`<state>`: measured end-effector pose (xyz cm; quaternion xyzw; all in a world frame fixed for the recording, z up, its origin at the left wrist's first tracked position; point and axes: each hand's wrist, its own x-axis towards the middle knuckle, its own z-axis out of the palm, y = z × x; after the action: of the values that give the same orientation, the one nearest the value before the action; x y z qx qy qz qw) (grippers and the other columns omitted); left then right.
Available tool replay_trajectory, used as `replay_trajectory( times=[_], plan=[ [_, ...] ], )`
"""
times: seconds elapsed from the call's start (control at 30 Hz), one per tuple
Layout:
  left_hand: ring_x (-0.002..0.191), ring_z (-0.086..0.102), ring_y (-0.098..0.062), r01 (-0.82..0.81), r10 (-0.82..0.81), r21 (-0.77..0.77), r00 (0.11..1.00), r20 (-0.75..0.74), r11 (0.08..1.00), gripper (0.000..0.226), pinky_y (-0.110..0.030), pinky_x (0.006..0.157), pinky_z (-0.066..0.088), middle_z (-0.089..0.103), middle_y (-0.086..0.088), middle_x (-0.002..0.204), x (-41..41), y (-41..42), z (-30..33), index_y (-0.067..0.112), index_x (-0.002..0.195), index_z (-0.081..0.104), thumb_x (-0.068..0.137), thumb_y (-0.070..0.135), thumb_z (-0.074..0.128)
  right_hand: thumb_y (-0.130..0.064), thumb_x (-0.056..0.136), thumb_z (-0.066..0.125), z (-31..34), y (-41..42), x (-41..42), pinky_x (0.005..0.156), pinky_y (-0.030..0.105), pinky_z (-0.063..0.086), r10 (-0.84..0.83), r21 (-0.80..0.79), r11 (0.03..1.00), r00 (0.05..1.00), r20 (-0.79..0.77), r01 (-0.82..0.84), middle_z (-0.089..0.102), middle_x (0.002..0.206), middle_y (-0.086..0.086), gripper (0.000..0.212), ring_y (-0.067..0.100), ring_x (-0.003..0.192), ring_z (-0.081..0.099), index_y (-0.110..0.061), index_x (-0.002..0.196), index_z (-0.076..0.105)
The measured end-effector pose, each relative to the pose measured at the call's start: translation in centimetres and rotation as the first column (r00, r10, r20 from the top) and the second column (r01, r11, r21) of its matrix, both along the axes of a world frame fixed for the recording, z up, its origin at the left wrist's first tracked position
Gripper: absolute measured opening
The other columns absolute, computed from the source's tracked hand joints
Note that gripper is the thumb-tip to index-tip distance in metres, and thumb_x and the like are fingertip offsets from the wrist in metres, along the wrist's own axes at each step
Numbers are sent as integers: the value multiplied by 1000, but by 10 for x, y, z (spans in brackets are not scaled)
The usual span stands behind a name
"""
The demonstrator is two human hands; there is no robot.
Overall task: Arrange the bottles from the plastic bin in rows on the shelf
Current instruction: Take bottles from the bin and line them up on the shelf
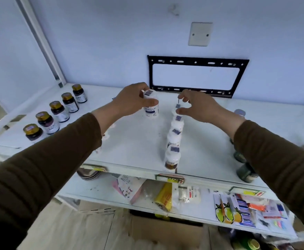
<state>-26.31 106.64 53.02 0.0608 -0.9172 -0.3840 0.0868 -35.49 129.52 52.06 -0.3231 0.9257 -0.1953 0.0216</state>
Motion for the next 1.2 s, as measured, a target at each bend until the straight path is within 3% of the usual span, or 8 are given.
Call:
replay_trajectory(
  times=[0.07,0.23,0.37,0.43,0.6,0.87,1.03,1.2],
  plan=[
    [75,59,-18,4,-4,-13,1000,-5,1000,34,-29,61,42,67,-2,89,14,-24,1,15,101,61,82,38,77,-45,83,71,-1,-21,17,84,32,46,-10,-14,1000,1000,18,10,59,119,-5,51,16,104,58,-25,127,53],
    [70,58,-20,13,-13,16,1000,2,1000,35,-35,64,46,65,0,80,34,-73,-2,15,100,62,81,39,79,-47,87,66,-7,-60,47,92,34,44,6,55,998,1000,15,-7,58,124,-5,48,18,113,53,-26,128,53],
    [76,59,-18,11,-10,38,1000,-20,999,34,-48,78,55,68,-4,87,29,-107,1,14,100,63,81,37,79,-48,88,63,-6,-85,46,91,33,43,37,126,991,999,-15,-35,57,126,-5,45,17,112,53,-27,127,55],
    [78,58,-15,-15,17,46,999,-46,999,34,-45,82,53,70,-9,93,27,-119,2,13,101,63,81,37,79,-49,88,62,-6,-98,44,91,33,44,49,137,989,999,-2,-48,58,125,-6,43,16,110,54,-27,125,56],
    [69,54,-12,-42,43,17,996,-82,999,31,-27,65,41,63,2,82,13,-148,2,16,99,63,82,37,78,-48,89,63,-9,-133,43,90,32,44,59,130,990,998,25,-62,58,122,-6,40,16,109,55,-28,122,58],
    [69,52,-10,18,-10,60,991,-136,998,31,-25,61,39,66,-8,88,-33,-200,-9,16,102,62,82,34,77,-48,88,64,-13,-195,36,90,33,46,-32,164,986,998,61,22,60,119,-8,37,15,106,57,-30,120,58],
    [68,52,-6,50,-40,76,991,-125,996,30,-22,58,38,61,4,85,-68,-213,-26,18,103,61,81,33,76,-51,87,63,-20,-214,31,87,32,46,-118,196,975,991,65,103,62,114,-10,35,13,101,57,-32,116,59],
    [78,54,-17,32,-27,61,996,-84,998,32,-28,64,39,60,4,90,-108,-216,-45,16,99,58,78,32,76,-51,88,62,-27,-216,25,85,30,45,-164,226,963,984,72,144,63,114,-11,35,13,102,57,-32,117,59]
  ],
)
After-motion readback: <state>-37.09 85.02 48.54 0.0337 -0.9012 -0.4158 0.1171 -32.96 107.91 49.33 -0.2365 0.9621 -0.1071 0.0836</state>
